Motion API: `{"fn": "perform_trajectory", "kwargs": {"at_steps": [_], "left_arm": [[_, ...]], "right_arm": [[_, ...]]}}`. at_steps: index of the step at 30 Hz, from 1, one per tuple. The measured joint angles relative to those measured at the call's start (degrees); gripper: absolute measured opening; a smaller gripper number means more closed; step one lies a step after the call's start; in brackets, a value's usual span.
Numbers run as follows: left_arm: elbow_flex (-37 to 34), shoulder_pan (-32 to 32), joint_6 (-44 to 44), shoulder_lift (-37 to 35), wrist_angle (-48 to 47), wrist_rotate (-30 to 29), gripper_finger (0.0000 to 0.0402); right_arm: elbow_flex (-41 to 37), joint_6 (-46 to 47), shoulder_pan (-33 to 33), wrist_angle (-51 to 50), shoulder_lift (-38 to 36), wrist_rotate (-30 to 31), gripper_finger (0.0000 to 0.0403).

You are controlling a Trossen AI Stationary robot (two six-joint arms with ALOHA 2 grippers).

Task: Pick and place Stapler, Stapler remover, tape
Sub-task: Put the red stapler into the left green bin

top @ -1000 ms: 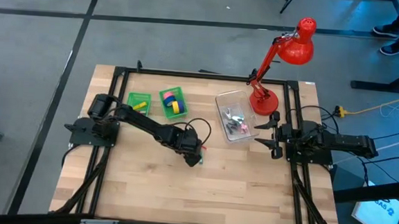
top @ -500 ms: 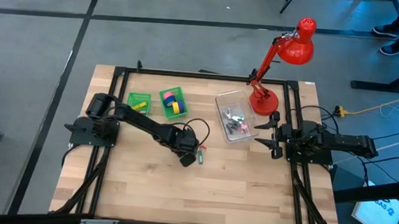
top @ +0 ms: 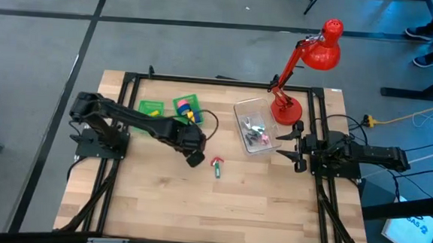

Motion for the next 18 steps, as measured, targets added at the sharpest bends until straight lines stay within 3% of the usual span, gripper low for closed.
{"fn": "perform_trajectory", "kwargs": {"at_steps": [8,18], "left_arm": [[0.0,5.0,0.3,-7.3,-11.7,-3.4,0.0063],[0.0,15.0,7.1,-13.2,-30.2,-3.5,0.0063]], "right_arm": [[0.0,0.0,0.0,0.0,0.0,0.0,0.0232],[0.0,0.0,0.0,0.0,0.0,0.0,0.0232]]}}
